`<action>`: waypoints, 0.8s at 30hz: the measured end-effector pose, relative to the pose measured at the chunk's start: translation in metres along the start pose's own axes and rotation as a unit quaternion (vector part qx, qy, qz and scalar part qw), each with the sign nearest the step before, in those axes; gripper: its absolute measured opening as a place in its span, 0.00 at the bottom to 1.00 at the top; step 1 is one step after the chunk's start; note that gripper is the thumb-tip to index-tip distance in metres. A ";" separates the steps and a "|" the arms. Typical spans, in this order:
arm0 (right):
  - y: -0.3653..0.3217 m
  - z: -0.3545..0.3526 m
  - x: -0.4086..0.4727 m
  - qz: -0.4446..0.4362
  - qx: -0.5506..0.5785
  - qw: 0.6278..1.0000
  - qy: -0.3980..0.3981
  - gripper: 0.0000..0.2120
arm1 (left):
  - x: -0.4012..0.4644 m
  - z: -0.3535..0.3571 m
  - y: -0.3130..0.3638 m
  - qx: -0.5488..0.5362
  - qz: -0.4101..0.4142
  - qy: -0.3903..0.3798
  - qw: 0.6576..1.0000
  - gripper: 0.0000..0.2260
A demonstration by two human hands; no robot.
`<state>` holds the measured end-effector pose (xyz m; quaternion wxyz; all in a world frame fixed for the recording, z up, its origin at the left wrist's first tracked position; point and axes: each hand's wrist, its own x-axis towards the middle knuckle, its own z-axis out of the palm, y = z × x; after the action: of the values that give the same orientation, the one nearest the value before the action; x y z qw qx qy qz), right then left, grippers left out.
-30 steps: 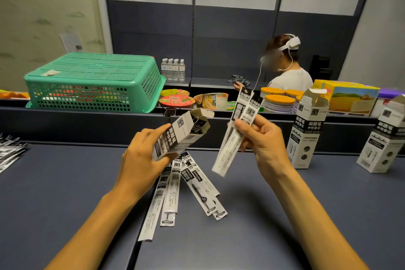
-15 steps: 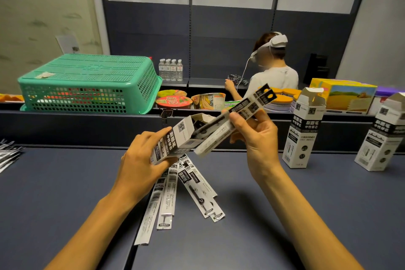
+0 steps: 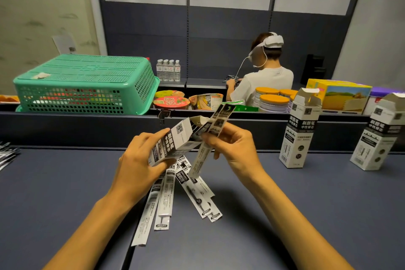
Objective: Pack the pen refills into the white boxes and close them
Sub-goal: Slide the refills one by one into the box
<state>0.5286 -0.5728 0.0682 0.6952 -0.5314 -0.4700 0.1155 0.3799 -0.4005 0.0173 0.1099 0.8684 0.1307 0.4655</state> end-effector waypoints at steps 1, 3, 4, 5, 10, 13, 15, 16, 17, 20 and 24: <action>0.002 0.001 0.000 0.007 -0.012 1.000 -0.012 0.11 | 0.000 0.000 0.000 0.002 0.001 -0.001 1.000 0.34; 0.003 0.000 0.000 0.008 -0.025 0.999 -0.021 0.11 | 0.000 0.001 0.000 0.002 0.001 -0.003 1.000 0.34; 0.001 0.000 0.001 0.003 -0.025 1.000 -0.018 0.11 | 0.000 0.001 0.000 0.000 -0.001 -0.003 1.000 0.34; -0.001 -0.001 0.001 -0.004 -0.017 1.000 -0.010 0.11 | 0.000 0.001 0.000 -0.001 -0.003 -0.002 1.000 0.34; -0.011 -0.013 0.002 -0.039 0.052 0.994 0.089 0.09 | 0.000 0.000 -0.001 -0.002 -0.008 0.001 1.000 0.34; -0.013 -0.018 0.005 -0.045 0.114 0.982 0.146 0.10 | 0.001 0.000 0.000 -0.006 -0.009 0.000 1.000 0.34; -0.014 -0.018 0.007 -0.044 0.145 0.974 0.169 0.11 | 0.001 0.000 0.000 -0.009 -0.008 0.000 1.000 0.34; -0.015 -0.018 0.007 -0.043 0.156 0.970 0.179 0.12 | 0.001 0.000 0.000 -0.010 -0.007 0.000 1.000 0.34; -0.016 -0.017 0.008 -0.044 0.164 0.967 0.188 0.13 | 0.001 0.000 0.000 -0.009 -0.006 -0.001 1.000 0.34; -0.015 -0.015 0.007 -0.054 0.140 0.970 0.194 0.12 | 0.001 0.001 -0.001 -0.007 -0.005 -0.003 1.000 0.34; -0.009 -0.004 0.001 -0.072 0.092 0.985 0.129 0.09 | 0.001 0.001 0.000 0.000 0.003 -0.003 1.000 0.34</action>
<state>0.5295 -0.5787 0.0764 0.8025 -0.4405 -0.4008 0.0378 0.3810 -0.4002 0.0173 0.1094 0.8700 0.1279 0.4634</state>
